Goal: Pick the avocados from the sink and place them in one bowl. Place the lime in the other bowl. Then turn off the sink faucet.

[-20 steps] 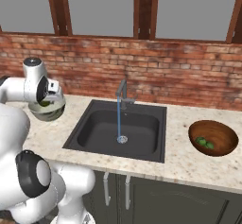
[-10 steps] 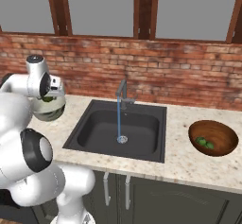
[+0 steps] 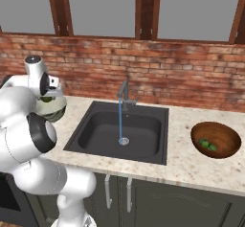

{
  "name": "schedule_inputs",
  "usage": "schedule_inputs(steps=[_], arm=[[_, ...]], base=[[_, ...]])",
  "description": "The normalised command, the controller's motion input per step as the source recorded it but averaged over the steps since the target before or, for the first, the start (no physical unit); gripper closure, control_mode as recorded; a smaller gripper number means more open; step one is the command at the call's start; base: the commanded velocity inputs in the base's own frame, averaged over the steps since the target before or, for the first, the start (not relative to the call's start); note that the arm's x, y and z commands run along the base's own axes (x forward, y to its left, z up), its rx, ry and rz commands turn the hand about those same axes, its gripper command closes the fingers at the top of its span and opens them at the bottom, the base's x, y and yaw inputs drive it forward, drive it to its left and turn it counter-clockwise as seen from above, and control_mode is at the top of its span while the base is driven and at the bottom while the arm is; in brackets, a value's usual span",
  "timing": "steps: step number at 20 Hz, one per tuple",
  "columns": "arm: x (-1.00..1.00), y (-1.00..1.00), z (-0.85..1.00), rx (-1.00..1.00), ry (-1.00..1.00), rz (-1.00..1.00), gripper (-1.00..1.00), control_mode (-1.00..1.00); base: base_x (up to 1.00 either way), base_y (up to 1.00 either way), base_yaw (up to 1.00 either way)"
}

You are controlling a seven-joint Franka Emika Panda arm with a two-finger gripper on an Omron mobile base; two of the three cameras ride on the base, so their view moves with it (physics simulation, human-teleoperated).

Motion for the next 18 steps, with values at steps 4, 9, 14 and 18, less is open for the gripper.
schedule_inputs(steps=[4, 9, 14, 18], arm=[[0.26, 0.30, -0.19, -0.01, 0.00, 0.00, 1.00, -1.00], [0.31, 0.19, -0.19, 0.00, 0.00, 0.00, 1.00, -1.00], [0.26, 0.13, -0.26, -0.01, 0.00, 0.00, 1.00, -1.00], [0.15, 0.10, -0.27, -0.02, 0.00, 0.00, -1.00, -1.00]], base=[[0.00, 0.00, 0.00], [0.00, 0.00, 0.00], [0.00, 0.00, 0.00], [0.00, 0.00, 0.00]])
